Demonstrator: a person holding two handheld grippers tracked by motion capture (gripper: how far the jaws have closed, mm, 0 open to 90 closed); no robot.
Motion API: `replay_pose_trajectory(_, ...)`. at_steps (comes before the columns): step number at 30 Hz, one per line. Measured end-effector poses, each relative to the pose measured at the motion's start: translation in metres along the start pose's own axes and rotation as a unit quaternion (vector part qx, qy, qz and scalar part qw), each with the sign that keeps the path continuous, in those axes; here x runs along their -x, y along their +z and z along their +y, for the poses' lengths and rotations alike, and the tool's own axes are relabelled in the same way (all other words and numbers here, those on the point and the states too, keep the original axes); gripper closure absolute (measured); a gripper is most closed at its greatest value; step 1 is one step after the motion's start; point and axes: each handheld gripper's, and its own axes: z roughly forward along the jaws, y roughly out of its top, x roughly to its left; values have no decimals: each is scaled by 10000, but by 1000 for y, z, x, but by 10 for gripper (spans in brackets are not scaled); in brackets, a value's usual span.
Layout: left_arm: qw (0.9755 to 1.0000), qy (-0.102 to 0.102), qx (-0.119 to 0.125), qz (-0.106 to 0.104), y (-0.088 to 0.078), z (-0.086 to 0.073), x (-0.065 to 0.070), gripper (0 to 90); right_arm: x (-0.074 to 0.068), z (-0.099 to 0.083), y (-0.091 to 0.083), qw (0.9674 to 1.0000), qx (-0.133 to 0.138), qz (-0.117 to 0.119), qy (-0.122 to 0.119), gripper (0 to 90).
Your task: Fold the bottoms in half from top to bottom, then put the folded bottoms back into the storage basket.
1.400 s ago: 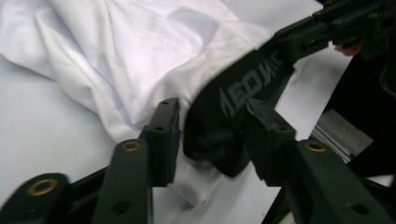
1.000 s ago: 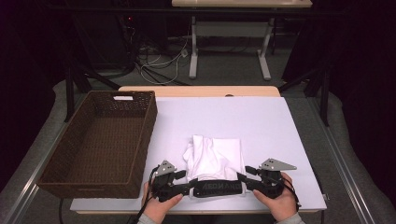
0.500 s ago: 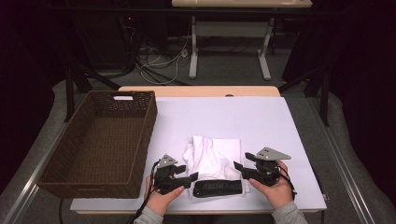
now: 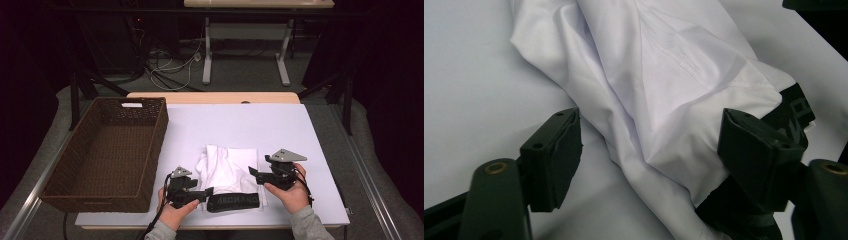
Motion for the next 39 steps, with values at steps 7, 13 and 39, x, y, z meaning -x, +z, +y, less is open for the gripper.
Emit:
replay_pose_trajectory(7, 9998, -118, -138, -121, 8, -1, 2, 216, 2, 1, 4, 9999, -18, -92, -73, 167)
replay_pose_trajectory(13, 9988, -326, -176, -325, 12, 2, 4, 208, 3, 2, 8, 9999, 6, -89, -112, 165)
replay_pose_trajectory(39, 9931, -1022, -346, -458, 20, 10, 2, 476, 12, 4, 15, 9999, 34, -155, 50, 167)
